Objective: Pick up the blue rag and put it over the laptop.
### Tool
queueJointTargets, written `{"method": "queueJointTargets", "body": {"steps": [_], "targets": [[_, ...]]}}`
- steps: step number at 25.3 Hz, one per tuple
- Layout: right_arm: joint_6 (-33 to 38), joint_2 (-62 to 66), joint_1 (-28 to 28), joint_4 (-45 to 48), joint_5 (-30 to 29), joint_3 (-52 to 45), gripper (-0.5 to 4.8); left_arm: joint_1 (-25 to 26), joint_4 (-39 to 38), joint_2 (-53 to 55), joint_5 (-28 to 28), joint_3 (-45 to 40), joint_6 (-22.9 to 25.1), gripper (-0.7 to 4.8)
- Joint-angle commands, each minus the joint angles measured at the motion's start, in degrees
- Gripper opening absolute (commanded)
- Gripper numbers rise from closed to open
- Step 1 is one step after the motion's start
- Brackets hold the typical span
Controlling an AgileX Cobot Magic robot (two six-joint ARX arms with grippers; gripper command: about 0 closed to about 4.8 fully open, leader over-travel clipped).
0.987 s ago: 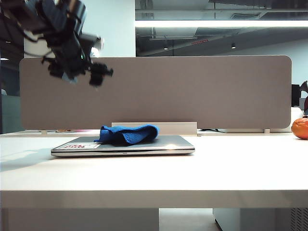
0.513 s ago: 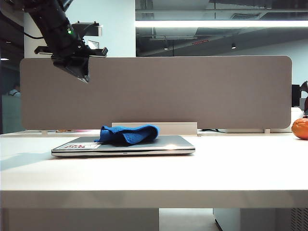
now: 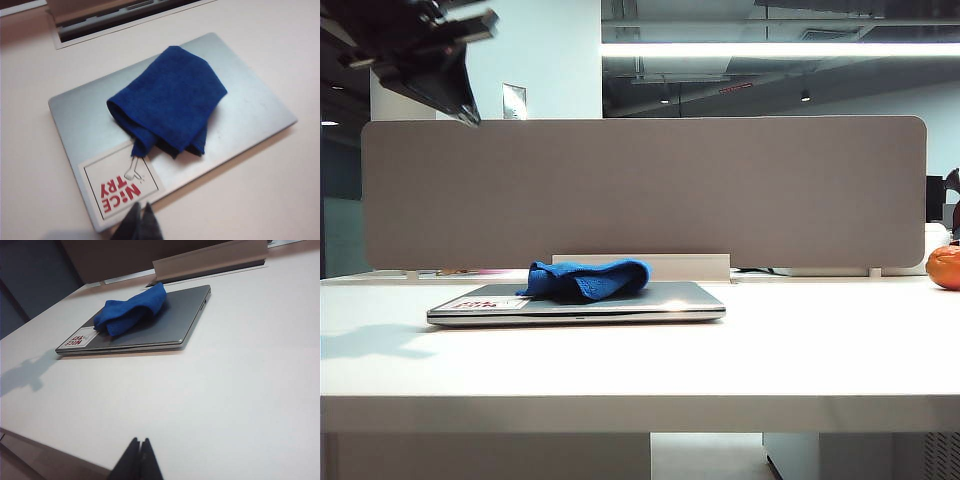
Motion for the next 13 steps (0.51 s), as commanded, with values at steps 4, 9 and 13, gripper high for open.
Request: {"method": "queueJointTargets", "body": {"steps": [4, 9, 13], "targets": [[-0.2, -0.1, 0.1, 0.9, 0.1, -0.2, -0.01, 0.0, -0.1, -12.3, 0.5, -10.8, -1.2, -0.06], [-0.2, -0.1, 0.0, 0.9, 0.1, -0.2, -0.01, 0.0, -0.2, -23.2, 0.2, -19.4, -4.0, -0.06], [-0.2, -0.1, 0.0, 0.9, 0.1, -0.2, 0.00, 0.0, -0.4, -30.8, 0.2, -25.9, -5.7, -0.05]]}}
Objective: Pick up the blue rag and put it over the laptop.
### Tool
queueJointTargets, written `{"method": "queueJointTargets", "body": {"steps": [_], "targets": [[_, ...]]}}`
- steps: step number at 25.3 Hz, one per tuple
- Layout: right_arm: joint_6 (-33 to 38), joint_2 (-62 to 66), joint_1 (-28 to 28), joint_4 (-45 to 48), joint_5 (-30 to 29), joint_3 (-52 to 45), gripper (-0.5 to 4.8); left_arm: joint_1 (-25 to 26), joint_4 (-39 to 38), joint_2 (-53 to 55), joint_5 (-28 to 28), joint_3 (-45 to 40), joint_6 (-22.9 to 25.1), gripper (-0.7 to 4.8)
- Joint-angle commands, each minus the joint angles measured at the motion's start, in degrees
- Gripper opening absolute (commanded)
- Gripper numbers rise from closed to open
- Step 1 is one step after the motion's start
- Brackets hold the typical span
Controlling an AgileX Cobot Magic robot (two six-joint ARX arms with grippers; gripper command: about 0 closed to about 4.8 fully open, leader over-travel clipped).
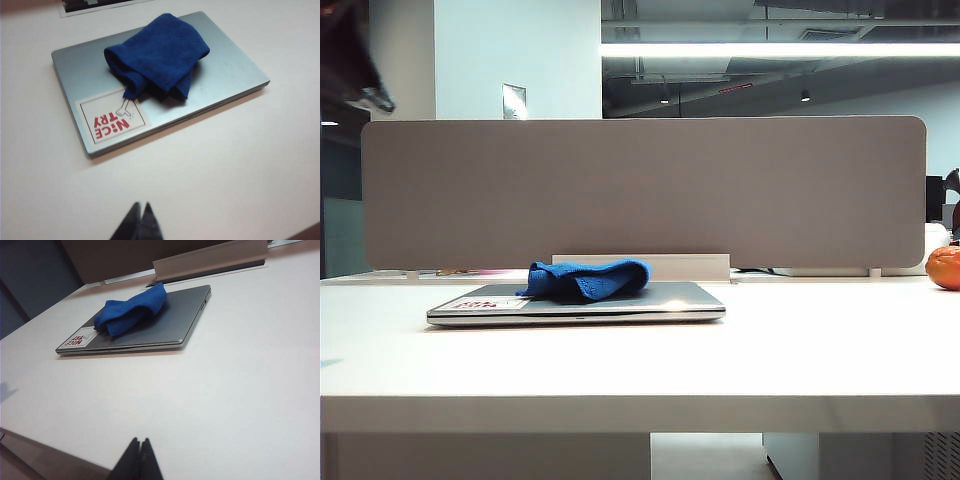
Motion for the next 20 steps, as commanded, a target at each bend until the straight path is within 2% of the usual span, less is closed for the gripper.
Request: {"method": "queueJointTargets", "body": {"steps": [1, 6, 20], "targets": [[-0.2, -0.1, 0.0, 0.9, 0.1, -0.2, 0.00, 0.0, 0.1, -4.8, 0.0, -4.2, -2.1, -0.05], [-0.2, -0.1, 0.0, 0.9, 0.1, -0.2, 0.00, 0.0, -0.5, -12.4, 0.0, -10.2, -7.2, -0.06], [-0.2, -0.1, 0.0, 0.9, 0.1, -0.2, 0.00, -0.1, -2.8, -15.4, 0.0, -11.1, -7.3, -0.05]]}}
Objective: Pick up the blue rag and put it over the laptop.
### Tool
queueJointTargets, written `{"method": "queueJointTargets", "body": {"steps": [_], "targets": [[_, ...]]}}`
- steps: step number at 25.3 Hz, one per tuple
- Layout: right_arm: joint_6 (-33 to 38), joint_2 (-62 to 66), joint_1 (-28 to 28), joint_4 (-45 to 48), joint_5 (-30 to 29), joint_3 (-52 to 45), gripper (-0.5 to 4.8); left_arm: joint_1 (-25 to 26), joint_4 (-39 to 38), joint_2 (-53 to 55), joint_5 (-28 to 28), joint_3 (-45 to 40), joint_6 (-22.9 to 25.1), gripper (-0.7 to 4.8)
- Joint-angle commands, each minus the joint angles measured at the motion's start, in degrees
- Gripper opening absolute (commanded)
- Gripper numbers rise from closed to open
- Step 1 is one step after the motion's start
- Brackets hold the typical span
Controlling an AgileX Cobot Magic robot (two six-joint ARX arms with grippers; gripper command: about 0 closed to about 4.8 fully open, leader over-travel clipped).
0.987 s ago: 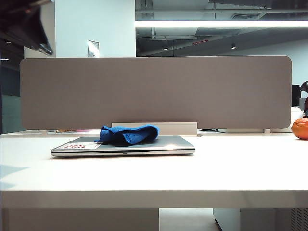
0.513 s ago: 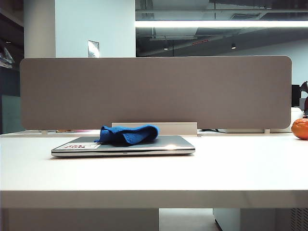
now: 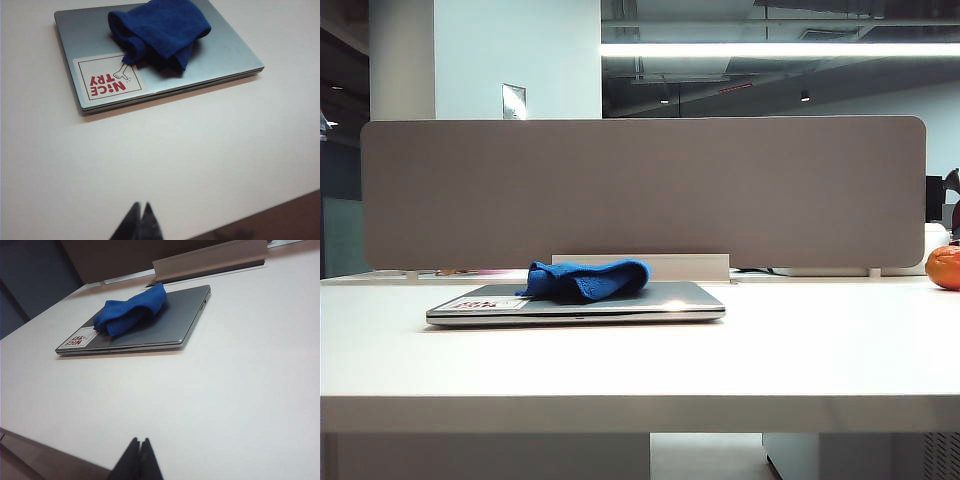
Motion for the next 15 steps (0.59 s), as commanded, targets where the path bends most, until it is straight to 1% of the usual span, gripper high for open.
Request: {"method": "queueJointTargets", "body": {"steps": [1, 2, 4, 9, 10, 11, 12, 13, 15], "targets": [[-0.2, -0.1, 0.0, 0.9, 0.1, -0.2, 0.00, -0.1, 0.4, -0.1, 0.0, -0.1, -0.1, -0.05], [-0.2, -0.1, 0.0, 0.9, 0.1, -0.2, -0.01, -0.1, 0.4, -0.1, 0.0, -0.1, -0.1, -0.05], [-0.2, -0.1, 0.0, 0.9, 0.1, -0.2, -0.01, 0.0, 0.8, -0.1, -0.4, -0.1, 1.7, -0.05], [-0.2, -0.1, 0.0, 0.9, 0.1, -0.2, -0.01, 0.1, 3.2, 0.0, -7.4, -0.3, 3.5, -0.05], [-0.2, -0.1, 0.0, 0.9, 0.1, -0.2, -0.01, 1.0, 6.1, 0.0, -9.7, -1.1, 3.5, -0.05], [-0.2, -0.1, 0.0, 0.9, 0.1, -0.2, 0.00, 2.6, 9.2, -0.3, -9.9, -2.4, 3.5, -0.05], [-0.2, -0.1, 0.0, 0.9, 0.1, -0.2, -0.01, 3.6, 10.6, -0.8, -9.9, -3.2, 3.5, -0.05], [-0.2, -0.1, 0.0, 0.9, 0.1, -0.2, 0.00, 5.9, 13.7, -2.3, -9.9, -5.4, 3.0, -0.05], [-0.2, -0.1, 0.0, 0.9, 0.1, -0.2, 0.00, 7.5, 16.8, -3.8, -9.9, -7.9, 2.6, -0.05]]}}
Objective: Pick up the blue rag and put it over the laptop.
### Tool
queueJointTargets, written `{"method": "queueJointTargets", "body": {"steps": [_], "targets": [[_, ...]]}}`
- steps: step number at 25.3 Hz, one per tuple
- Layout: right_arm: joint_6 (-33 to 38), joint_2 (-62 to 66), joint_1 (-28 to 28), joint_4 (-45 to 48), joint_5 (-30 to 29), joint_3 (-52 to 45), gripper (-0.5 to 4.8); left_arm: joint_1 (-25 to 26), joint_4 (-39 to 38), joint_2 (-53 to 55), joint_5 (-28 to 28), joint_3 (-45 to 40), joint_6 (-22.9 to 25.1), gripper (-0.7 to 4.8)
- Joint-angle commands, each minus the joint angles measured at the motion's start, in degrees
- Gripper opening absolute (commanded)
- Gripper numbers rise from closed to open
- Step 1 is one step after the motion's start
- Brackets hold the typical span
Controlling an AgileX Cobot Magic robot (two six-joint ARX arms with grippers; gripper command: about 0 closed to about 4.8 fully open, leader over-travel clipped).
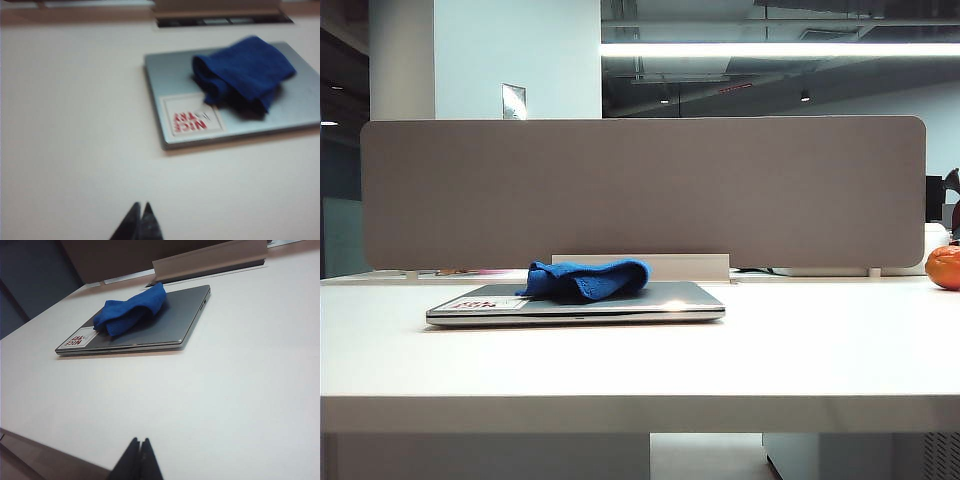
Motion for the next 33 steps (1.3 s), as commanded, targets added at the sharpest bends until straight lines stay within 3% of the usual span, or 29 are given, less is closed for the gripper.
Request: {"method": "queueJointTargets", "body": {"steps": [1, 4, 12, 33], "targets": [[-0.2, -0.1, 0.0, 0.9, 0.1, -0.2, -0.01, 2.6, 7.4, -2.8, -0.3, -4.1, -0.6, -0.05], [-0.2, -0.1, 0.0, 0.9, 0.1, -0.2, 0.00, 5.0, 12.2, -7.0, -0.2, -8.9, -0.6, -0.05], [-0.2, -0.1, 0.0, 0.9, 0.1, -0.2, 0.00, 12.9, 20.9, -22.8, 7.3, -21.2, -1.6, -0.05], [-0.2, -0.1, 0.0, 0.9, 0.1, -0.2, 0.00, 14.0, 16.8, -31.3, 7.1, -25.5, -3.2, -0.05]]}}
